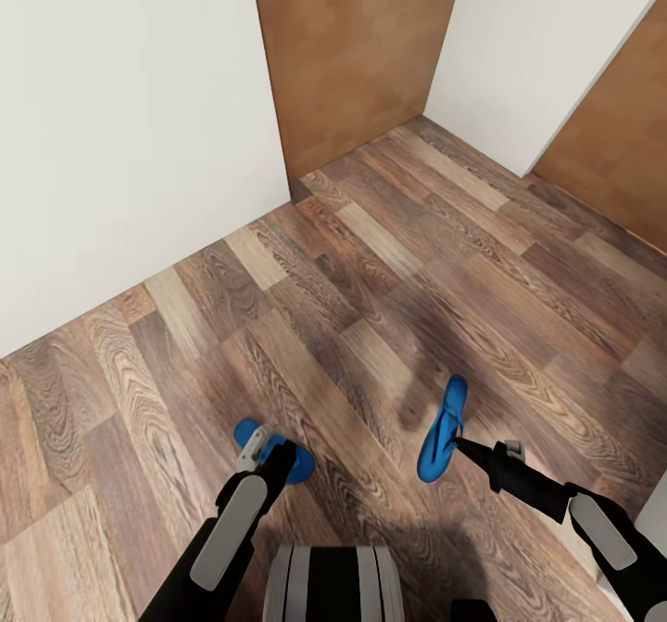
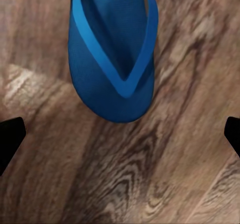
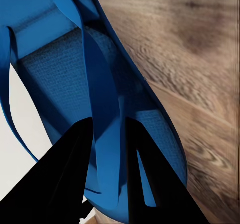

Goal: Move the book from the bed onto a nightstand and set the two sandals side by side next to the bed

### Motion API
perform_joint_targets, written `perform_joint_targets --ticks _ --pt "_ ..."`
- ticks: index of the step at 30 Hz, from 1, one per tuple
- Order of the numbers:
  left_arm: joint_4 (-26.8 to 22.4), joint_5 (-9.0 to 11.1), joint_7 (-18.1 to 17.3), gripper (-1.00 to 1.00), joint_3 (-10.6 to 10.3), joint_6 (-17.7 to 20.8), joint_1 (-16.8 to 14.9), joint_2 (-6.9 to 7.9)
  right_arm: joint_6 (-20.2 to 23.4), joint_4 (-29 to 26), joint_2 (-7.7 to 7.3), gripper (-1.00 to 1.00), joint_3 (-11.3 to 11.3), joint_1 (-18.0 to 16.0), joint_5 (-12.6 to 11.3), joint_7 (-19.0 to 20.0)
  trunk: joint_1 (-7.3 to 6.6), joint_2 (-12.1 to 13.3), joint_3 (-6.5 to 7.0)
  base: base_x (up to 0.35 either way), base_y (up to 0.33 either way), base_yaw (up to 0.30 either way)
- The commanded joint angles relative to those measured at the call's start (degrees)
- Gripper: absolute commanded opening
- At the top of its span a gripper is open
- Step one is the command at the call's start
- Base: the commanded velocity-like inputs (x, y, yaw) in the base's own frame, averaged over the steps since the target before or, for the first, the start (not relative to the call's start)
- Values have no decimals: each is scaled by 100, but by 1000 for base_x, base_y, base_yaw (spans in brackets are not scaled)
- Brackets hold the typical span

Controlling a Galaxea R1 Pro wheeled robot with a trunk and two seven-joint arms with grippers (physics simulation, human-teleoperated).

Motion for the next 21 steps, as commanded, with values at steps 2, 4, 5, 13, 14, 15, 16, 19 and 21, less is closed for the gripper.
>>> perform_joint_targets --ticks 2,4,5,13,14,15,16,19,21 --pt "-7 6 30 100 2 29 -2 0 39 2 -2 -100 1 -3 -41 14 4 -4 -48 0 0 0" --pt "-7 7 30 100 5 29 -2 0 39 2 -2 -100 0 -3 -41 14 9 -7 -92 0 0 0" --pt "-7 7 30 100 5 29 -2 0 39 2 -2 -100 -1 -3 -41 14 12 -8 -115 0 0 0" --pt "-7 7 30 100 6 29 -2 0 39 2 -2 -100 -3 -3 -41 14 32 -19 -292 0 0 0" --pt "-7 7 30 100 6 29 -2 0 39 2 -3 -100 -1 -3 -41 14 35 -20 -314 0 0 0" --pt "-7 7 30 100 6 29 -2 0 39 2 -3 -100 -1 -3 -41 14 37 -22 -336 0 0 0" --pt "-7 7 30 100 6 29 -2 0 39 2 -3 -100 -1 -3 -41 14 40 -23 -358 0 0 0" --pt "-7 7 30 100 6 33 -4 0 39 2 -2 -100 1 -3 -41 13 48 -27 -425 0 0 0" --pt "-7 7 30 100 6 35 -3 0 39 2 -2 -100 3 -3 -41 13 53 -30 -469 0 0 0"
